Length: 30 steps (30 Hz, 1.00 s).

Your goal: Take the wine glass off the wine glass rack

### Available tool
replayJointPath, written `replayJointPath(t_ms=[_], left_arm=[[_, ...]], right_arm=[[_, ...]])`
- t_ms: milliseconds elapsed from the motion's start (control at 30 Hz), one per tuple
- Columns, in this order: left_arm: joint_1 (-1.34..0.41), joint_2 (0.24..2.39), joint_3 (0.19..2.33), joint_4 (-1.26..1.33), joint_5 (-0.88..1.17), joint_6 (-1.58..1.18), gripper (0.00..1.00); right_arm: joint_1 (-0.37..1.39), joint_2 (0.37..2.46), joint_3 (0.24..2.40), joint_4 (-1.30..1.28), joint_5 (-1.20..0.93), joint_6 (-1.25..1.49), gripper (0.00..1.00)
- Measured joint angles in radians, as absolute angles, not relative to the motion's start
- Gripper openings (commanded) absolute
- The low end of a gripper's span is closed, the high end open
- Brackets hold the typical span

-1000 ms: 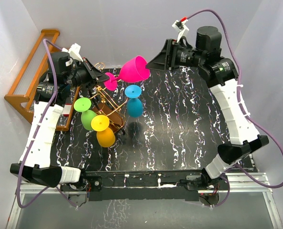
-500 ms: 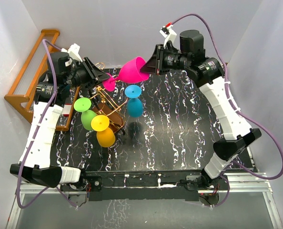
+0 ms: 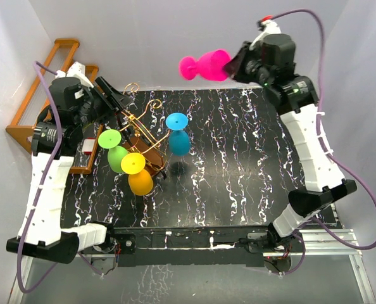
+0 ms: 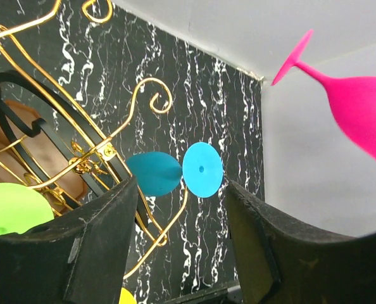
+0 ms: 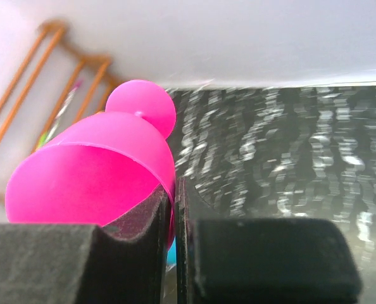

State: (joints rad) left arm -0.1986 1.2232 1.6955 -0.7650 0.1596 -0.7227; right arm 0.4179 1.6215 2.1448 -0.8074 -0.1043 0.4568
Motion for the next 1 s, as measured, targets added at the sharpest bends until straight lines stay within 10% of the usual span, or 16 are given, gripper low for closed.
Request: replayJointPath(t_ms=[333,1000], left_arm=[[-0.199,1.158,1.699,-0.764,0.094,-0.716,0.55],[-0.199,1.119,1.621,-0.757,0.120,-0.717,0.53]], right_arm=[[0.058,1.686,1.985,-0.956,0.131,0.446,0.08],[0.027,1.729,1.677,-1.005,0.242,0.410,0.14]])
